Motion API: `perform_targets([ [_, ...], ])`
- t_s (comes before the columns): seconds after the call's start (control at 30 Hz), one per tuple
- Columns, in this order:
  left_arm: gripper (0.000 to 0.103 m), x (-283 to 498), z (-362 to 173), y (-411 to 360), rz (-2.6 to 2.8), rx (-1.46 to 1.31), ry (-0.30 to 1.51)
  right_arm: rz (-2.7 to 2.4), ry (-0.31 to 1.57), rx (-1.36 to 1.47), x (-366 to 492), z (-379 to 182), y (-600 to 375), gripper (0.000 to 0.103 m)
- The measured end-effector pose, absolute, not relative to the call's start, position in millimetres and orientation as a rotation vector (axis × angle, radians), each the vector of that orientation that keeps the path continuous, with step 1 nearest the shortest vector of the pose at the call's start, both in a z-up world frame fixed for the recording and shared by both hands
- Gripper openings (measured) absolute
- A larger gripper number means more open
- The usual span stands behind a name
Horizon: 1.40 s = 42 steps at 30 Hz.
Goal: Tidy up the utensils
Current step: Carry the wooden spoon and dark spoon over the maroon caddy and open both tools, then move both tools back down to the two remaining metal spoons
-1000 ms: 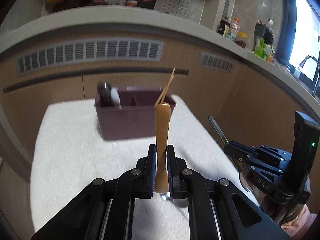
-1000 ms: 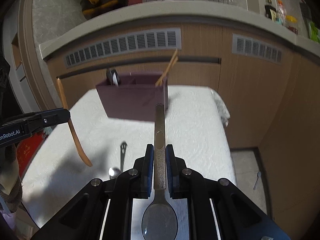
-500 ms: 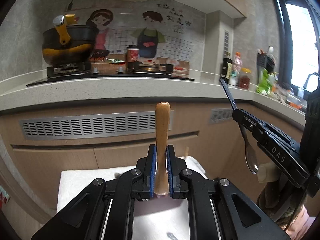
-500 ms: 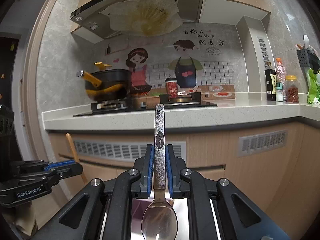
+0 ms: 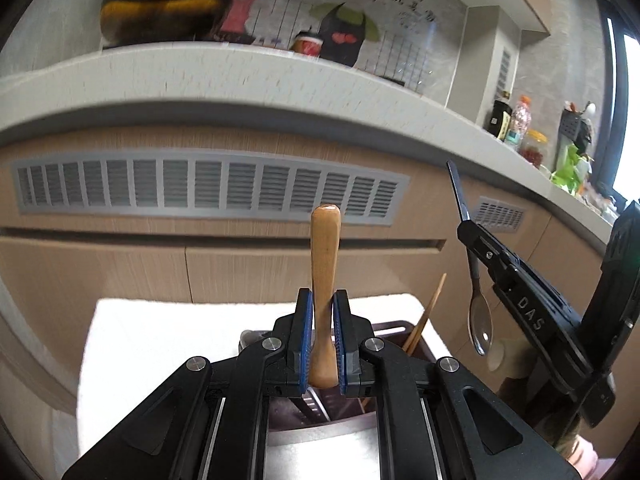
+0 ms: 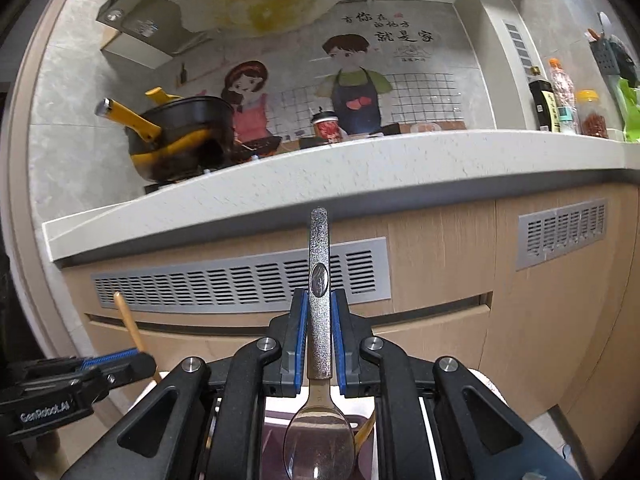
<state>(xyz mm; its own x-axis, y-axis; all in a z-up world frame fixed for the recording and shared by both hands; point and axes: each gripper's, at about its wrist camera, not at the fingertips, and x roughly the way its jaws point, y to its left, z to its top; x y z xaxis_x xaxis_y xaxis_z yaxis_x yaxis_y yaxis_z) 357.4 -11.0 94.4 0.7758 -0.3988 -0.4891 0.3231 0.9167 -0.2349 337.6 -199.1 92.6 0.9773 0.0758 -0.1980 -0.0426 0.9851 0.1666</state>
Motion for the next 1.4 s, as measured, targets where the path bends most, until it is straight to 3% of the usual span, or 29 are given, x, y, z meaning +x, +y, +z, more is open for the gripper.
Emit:
perform_targets([
  [0.13,0.014,363.8,76.7,-12.1,-0.381,-0.160,0.586,0.069,0.228,0.147,347.5,74.2,-194.1,0.013],
  [0.23,0.014,365.3,68.4,-11.3,-0.373,-0.155,0.609,0.066,0.244,0.144,347.2,69.9,-197.3,0.029],
  [0.37,0.017,361.2,63.1,-11.3,-0.365,-0.151,0.633,0.041,0.251,0.107,335.4,72.6,-204.1,0.033],
  [0.43,0.024,355.8,60.1,-11.2,-0.355,-0.142,0.646,0.023,0.264,0.076,326.0,72.8,-206.8,0.041],
  [0.6,0.027,328.9,47.0,-13.9,-0.357,-0.089,0.689,-0.012,0.355,0.025,293.1,63.5,-216.9,0.043],
  [0.73,0.043,296.2,24.0,-18.0,-0.367,-0.039,0.747,-0.010,0.457,-0.016,259.5,44.5,-220.7,0.047],
  [0.87,0.045,264.3,-0.6,-14.6,-0.369,-0.049,0.824,0.002,0.569,-0.073,221.7,17.5,-217.3,0.056],
  [1.13,0.049,217.9,-30.0,-9.7,-0.330,-0.025,0.920,0.176,0.817,-0.092,153.9,-45.8,-195.5,0.057],
  [1.4,0.053,202.7,-30.9,-8.4,-0.290,0.036,0.930,0.245,0.917,-0.079,117.4,-64.2,-192.1,0.056],
])
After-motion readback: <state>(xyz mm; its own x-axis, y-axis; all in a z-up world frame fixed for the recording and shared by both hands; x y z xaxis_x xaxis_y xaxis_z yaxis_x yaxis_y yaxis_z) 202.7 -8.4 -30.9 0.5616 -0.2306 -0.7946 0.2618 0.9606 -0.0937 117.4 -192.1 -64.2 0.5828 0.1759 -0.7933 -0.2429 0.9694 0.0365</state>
